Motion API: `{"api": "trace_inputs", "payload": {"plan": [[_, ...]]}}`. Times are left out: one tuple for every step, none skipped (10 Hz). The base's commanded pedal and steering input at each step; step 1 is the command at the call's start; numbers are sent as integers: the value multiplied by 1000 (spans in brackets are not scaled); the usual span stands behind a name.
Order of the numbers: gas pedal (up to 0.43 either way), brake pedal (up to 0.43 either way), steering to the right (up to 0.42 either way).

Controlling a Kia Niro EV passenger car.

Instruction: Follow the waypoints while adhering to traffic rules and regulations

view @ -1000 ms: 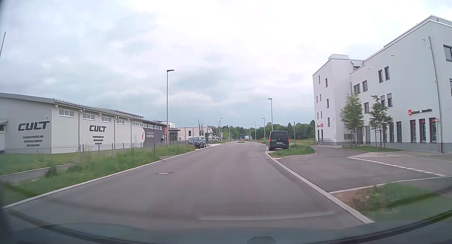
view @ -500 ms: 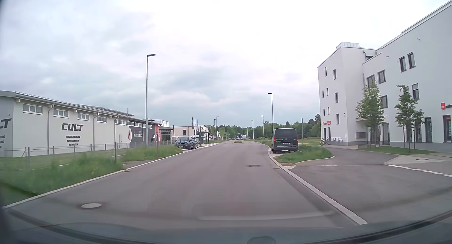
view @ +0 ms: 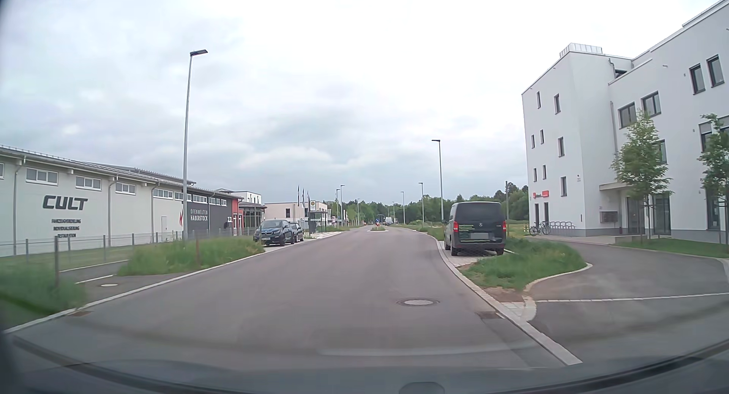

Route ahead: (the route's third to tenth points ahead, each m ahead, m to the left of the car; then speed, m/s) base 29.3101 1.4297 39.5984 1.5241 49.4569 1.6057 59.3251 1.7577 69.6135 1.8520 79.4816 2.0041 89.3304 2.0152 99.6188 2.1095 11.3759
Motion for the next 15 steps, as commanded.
{"api": "trace_inputs", "payload": {"plan": [[87,0,8],[87,0,8],[87,0,8],[87,0,8],[87,0,8],[87,0,8],[87,0,8],[87,0,8],[87,0,8],[87,0,8],[87,0,8],[87,0,8],[87,0,8],[87,0,8],[87,0,8]]}}
